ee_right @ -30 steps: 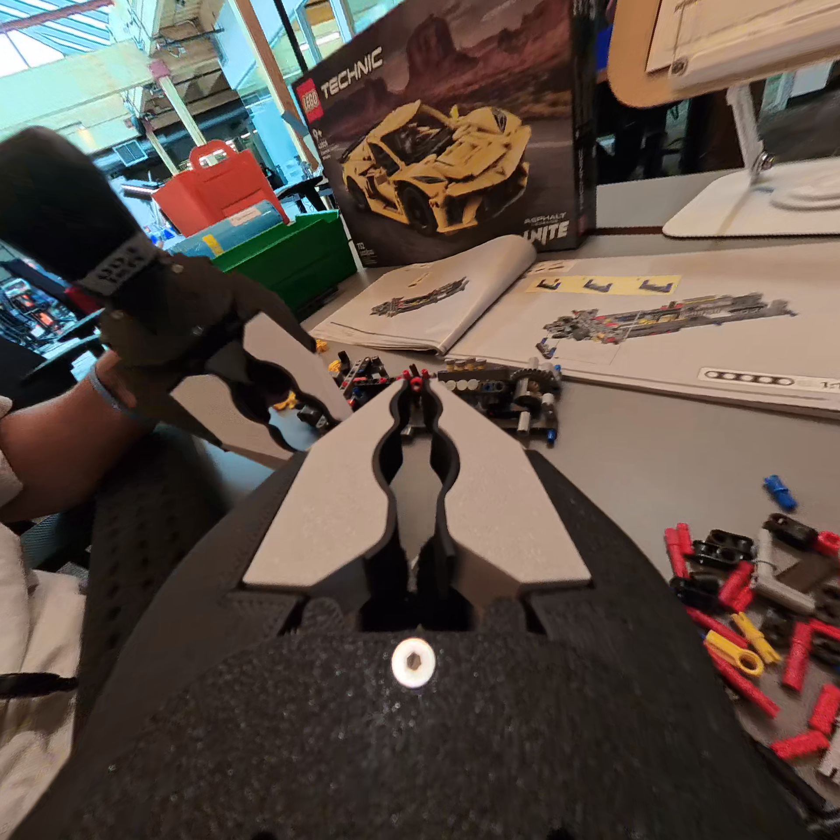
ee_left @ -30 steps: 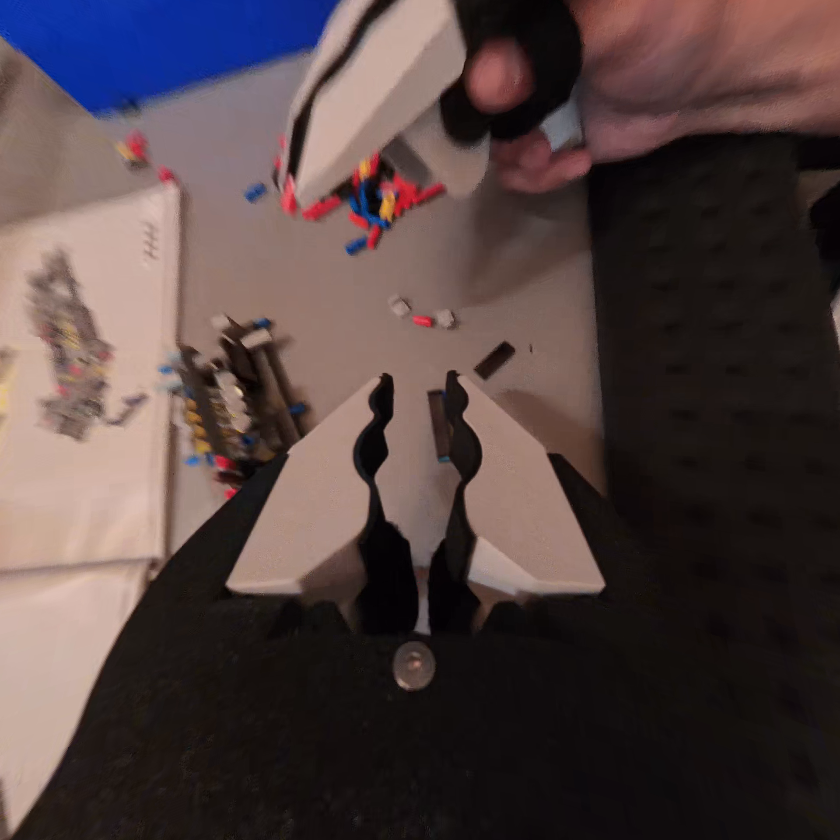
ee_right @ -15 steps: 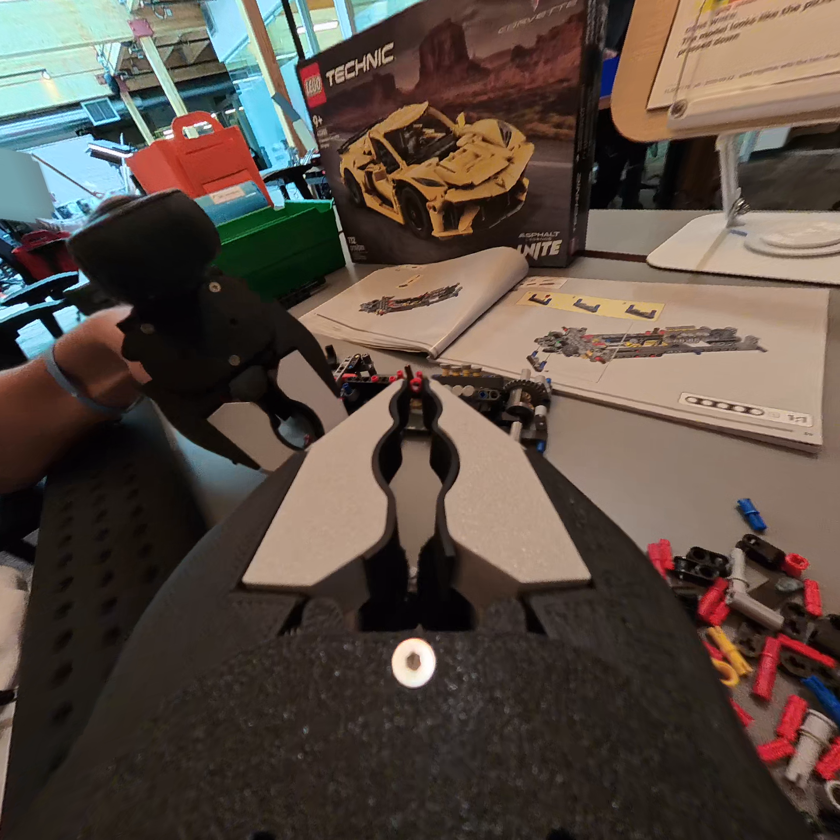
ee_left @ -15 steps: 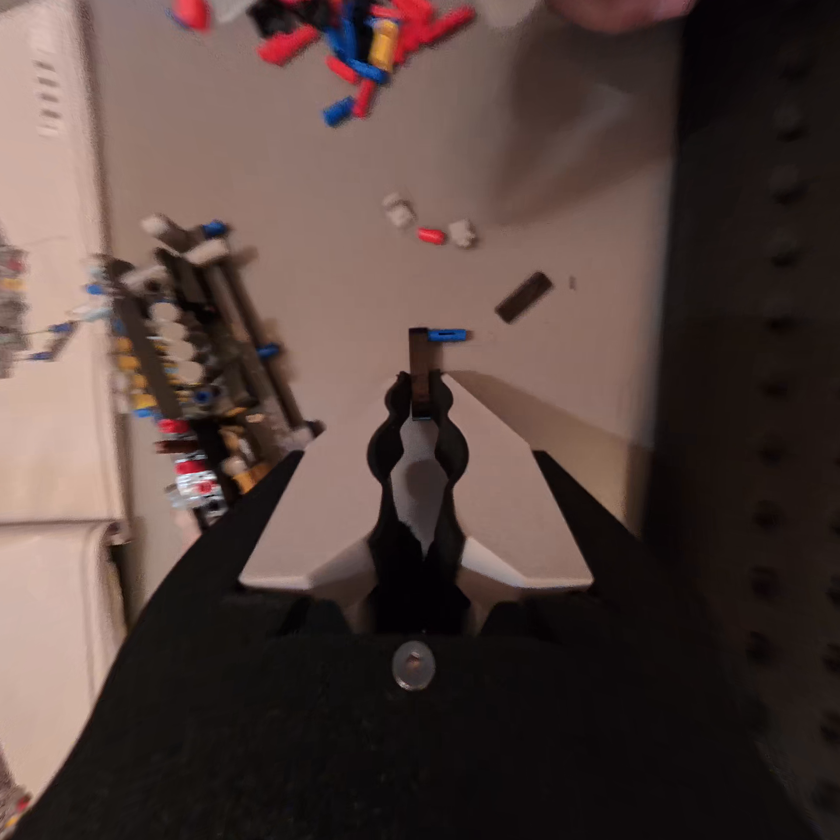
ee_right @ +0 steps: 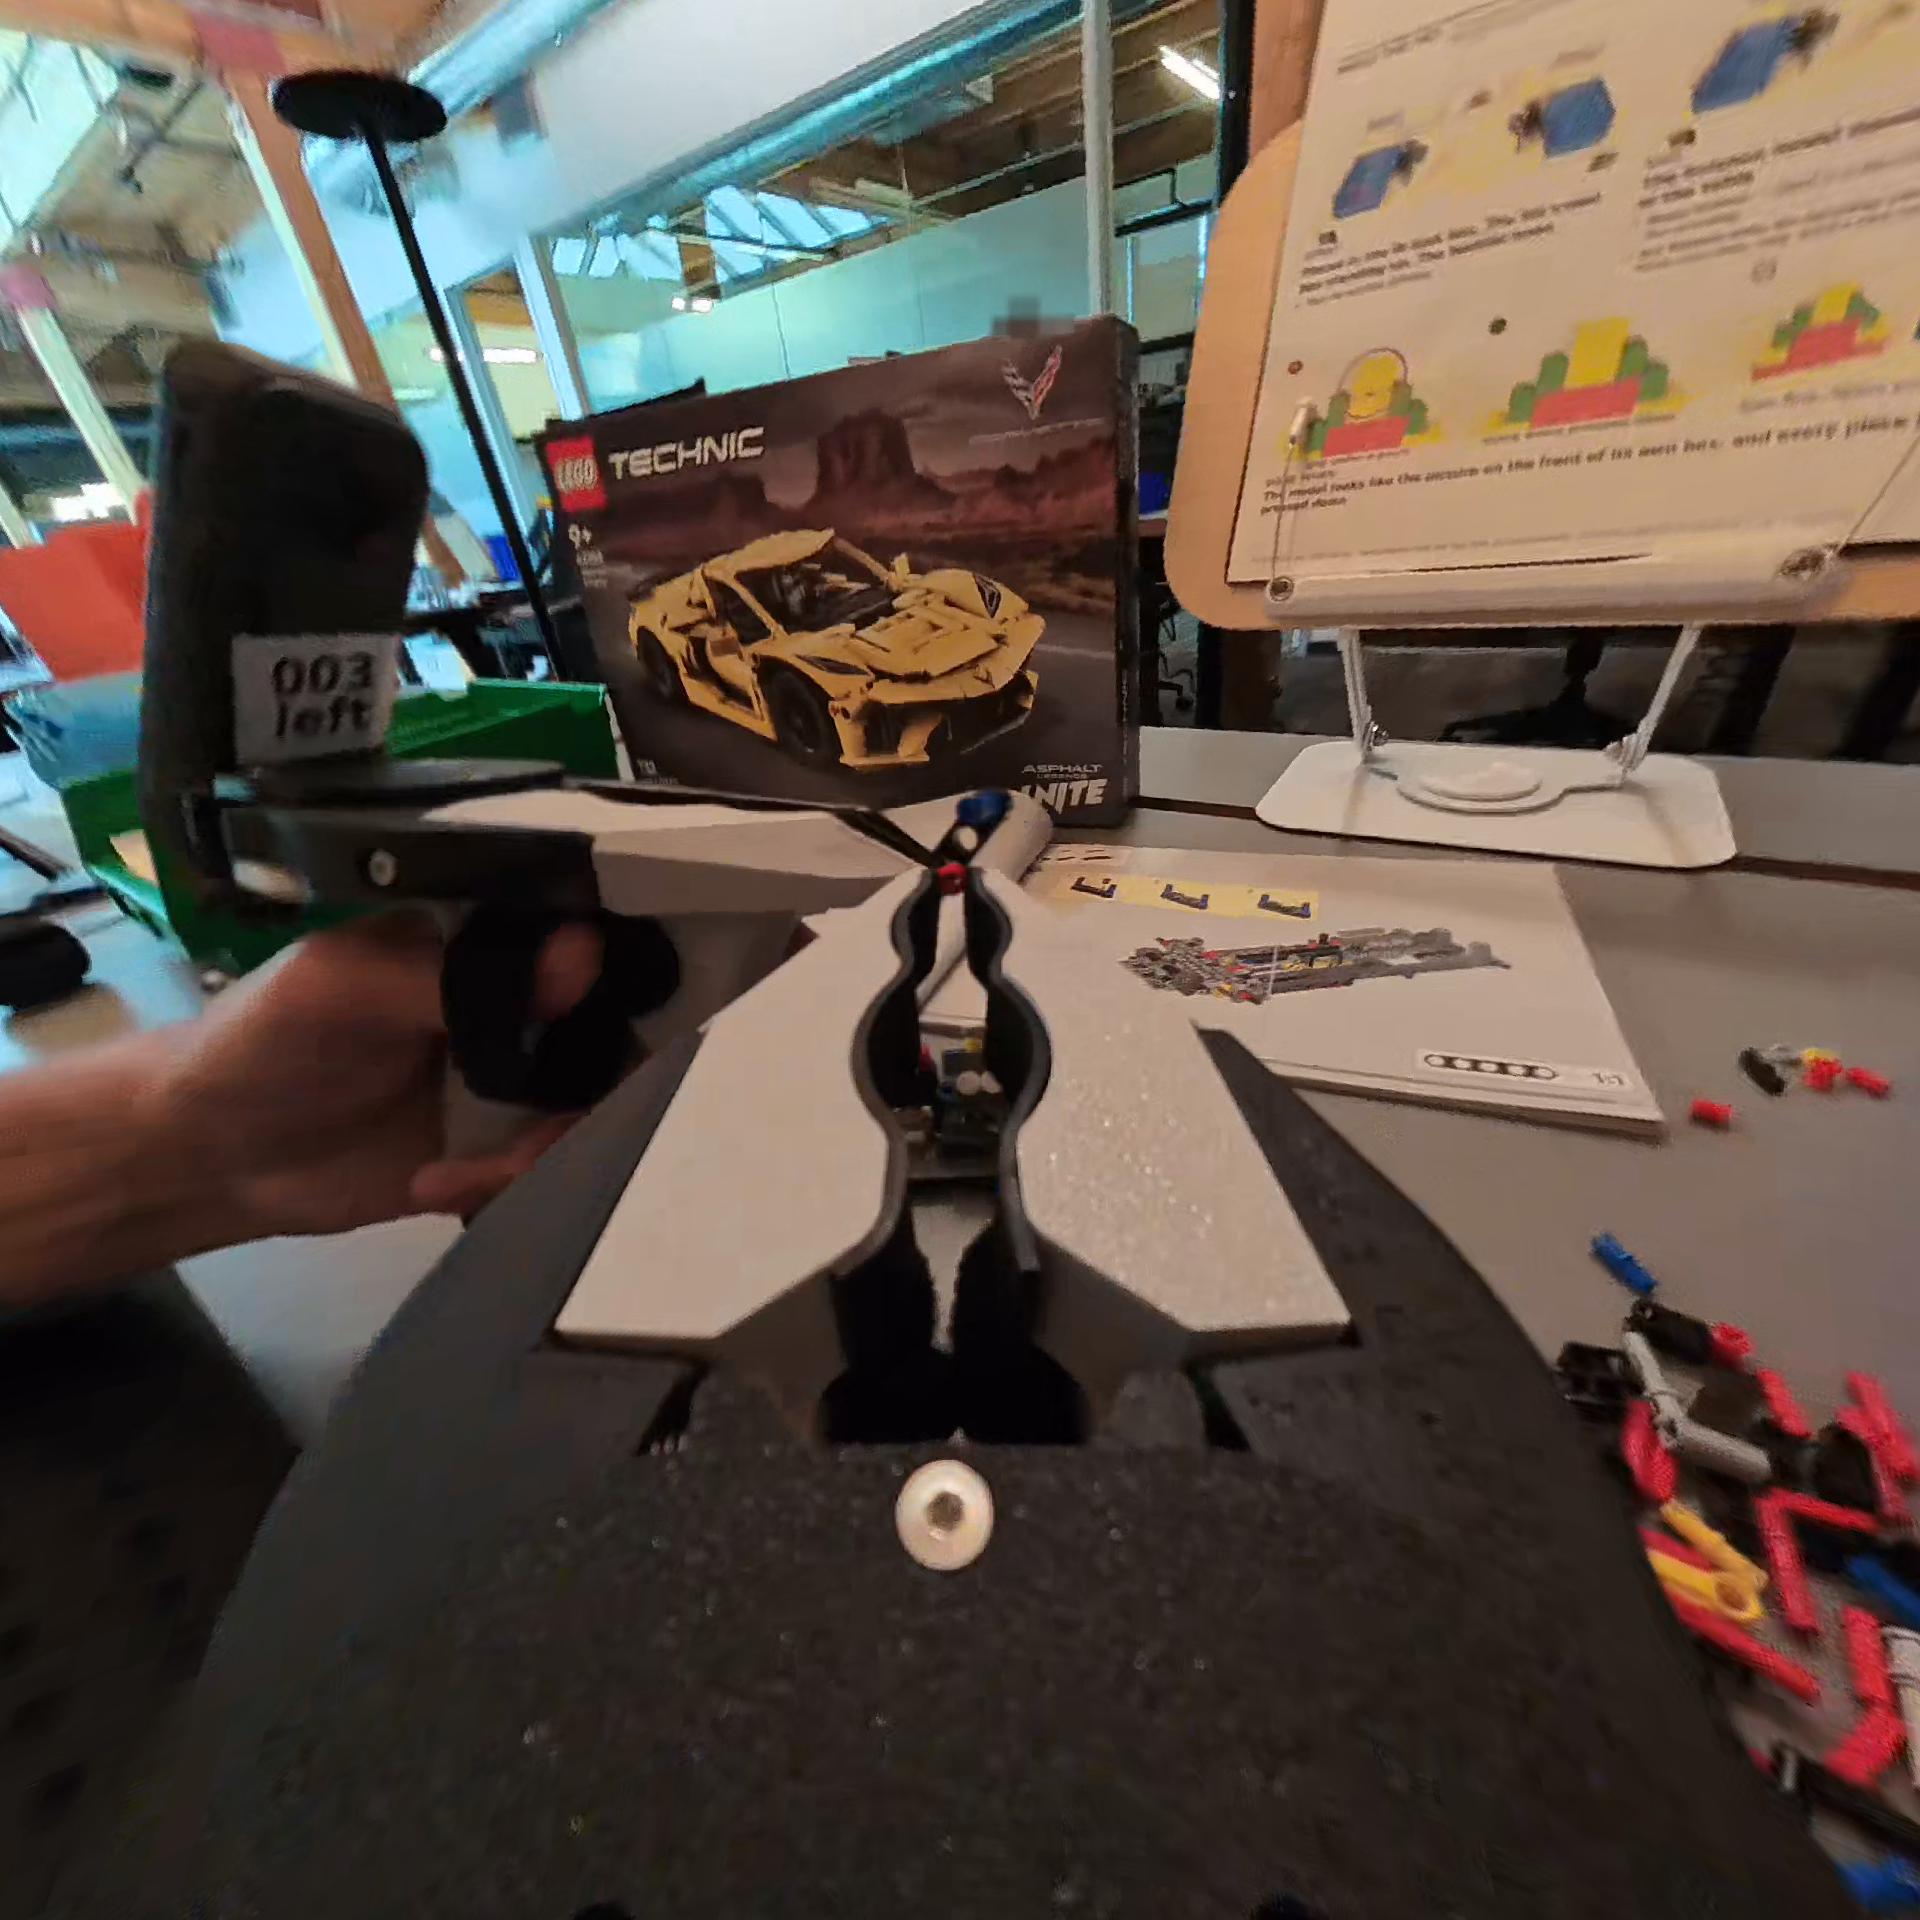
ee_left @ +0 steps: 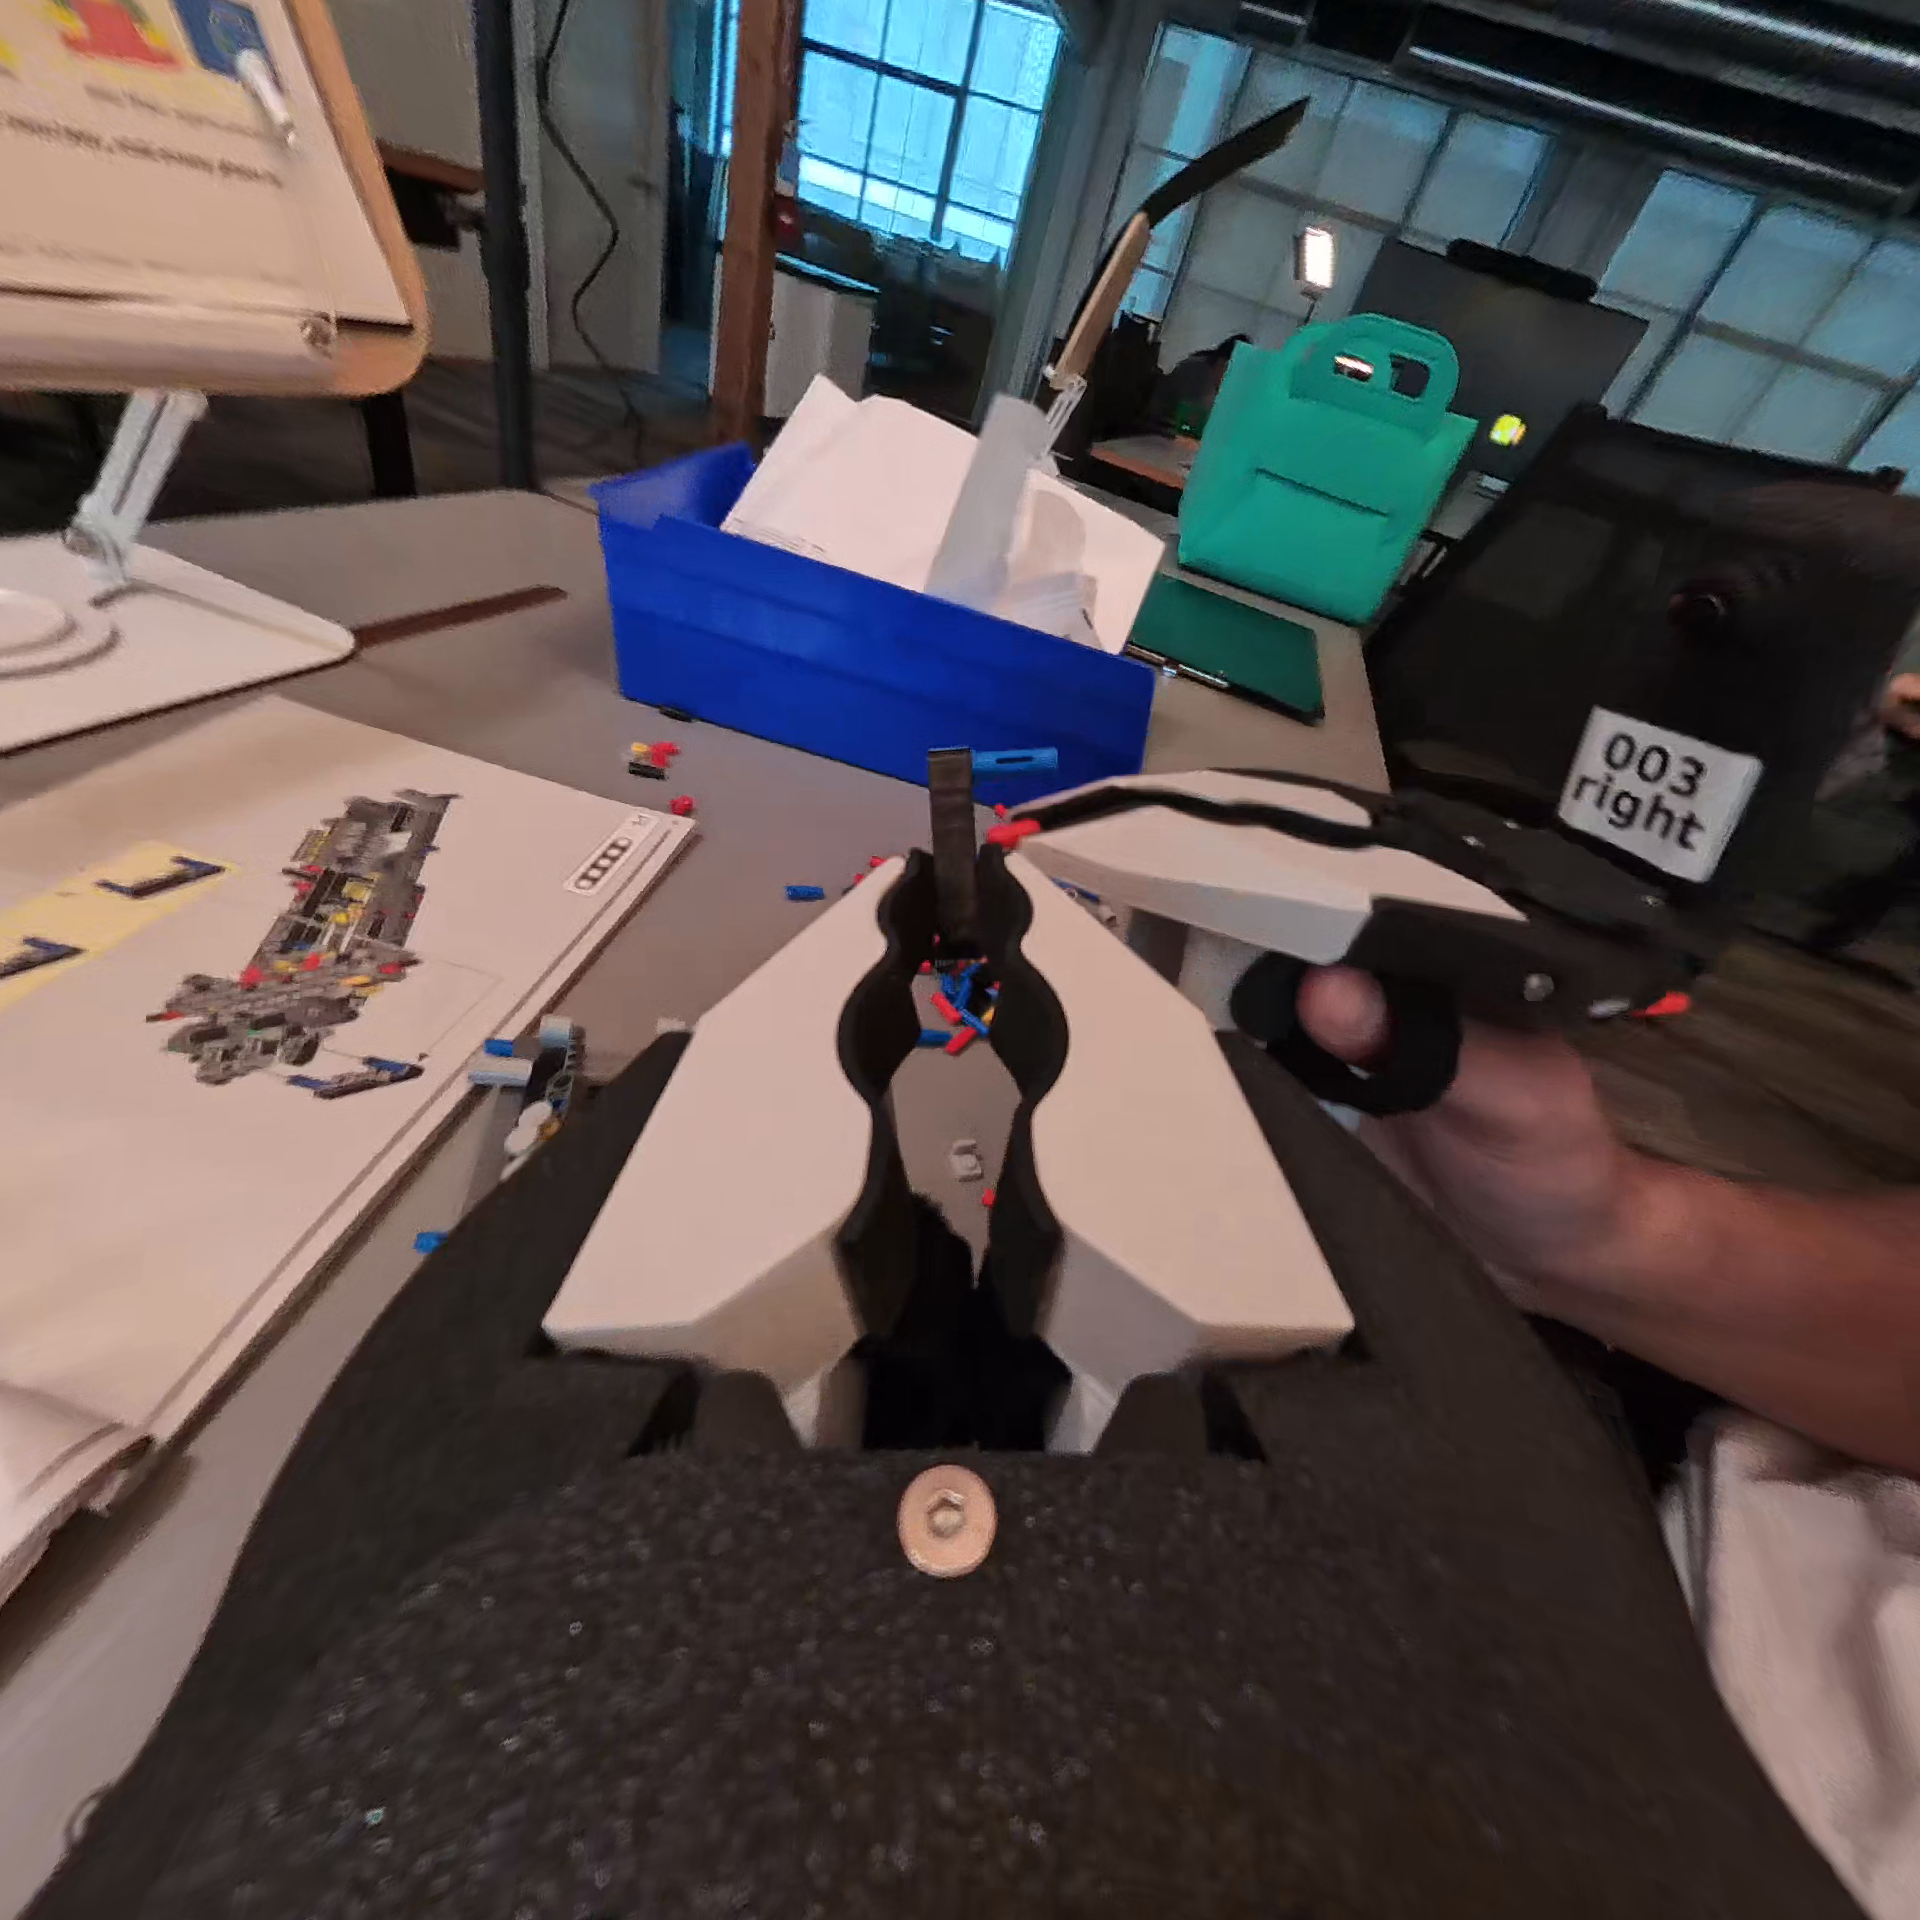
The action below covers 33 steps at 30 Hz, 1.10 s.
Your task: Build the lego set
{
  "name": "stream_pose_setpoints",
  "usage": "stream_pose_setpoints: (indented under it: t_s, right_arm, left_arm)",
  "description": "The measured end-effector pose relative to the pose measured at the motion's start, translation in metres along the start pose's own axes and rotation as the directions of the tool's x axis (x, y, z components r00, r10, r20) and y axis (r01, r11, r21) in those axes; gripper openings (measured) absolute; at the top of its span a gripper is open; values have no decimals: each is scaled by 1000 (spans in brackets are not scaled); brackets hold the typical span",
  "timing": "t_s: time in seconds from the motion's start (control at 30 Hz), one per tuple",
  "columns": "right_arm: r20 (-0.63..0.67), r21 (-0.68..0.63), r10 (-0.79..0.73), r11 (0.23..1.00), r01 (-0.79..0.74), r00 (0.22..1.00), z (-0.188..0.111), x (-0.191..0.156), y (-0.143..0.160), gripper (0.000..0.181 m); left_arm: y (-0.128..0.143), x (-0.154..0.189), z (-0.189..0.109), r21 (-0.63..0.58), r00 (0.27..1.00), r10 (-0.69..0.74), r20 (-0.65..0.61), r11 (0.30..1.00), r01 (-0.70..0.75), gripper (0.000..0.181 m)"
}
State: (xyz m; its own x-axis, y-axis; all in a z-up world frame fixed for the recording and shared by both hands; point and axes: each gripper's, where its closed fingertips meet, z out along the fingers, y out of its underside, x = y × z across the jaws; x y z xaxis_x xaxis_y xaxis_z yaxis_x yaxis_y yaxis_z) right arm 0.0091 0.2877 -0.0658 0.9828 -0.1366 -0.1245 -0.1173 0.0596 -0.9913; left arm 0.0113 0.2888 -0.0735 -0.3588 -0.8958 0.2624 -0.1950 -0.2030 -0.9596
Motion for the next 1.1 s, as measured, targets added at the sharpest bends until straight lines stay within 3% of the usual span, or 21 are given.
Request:
stream_pose_setpoints:
  t_s: [0.3,0.5,0.7,0.83,0.97,1.1]
  right_arm:
    - [17,36,78,996,-78,997,-3,4,-6,3]
    - [-7,33,96,995,-96,995,-2,5,-4,3]
    - [10,37,152,988,-152,988,-2,6,-2,3]
    - [14,45,153,987,-154,988,-2,5,-3,3]
    - [-5,56,112,992,-111,994,-1,7,-4,3]
    - [-13,58,88,994,-87,996,-1,6,-5,3]
  left_arm:
    - [2,5,3,12,978,183,96,983,-185,6]
    - [3,3,5,22,957,224,186,973,-232,6]
    - [5,3,5,-25,894,376,245,924,-382,6]
    - [3,4,4,2,916,324,235,943,-334,7]
    - [3,5,5,50,977,146,157,987,-155,7]
    - [3,6,5,60,974,149,173,985,-161,6]
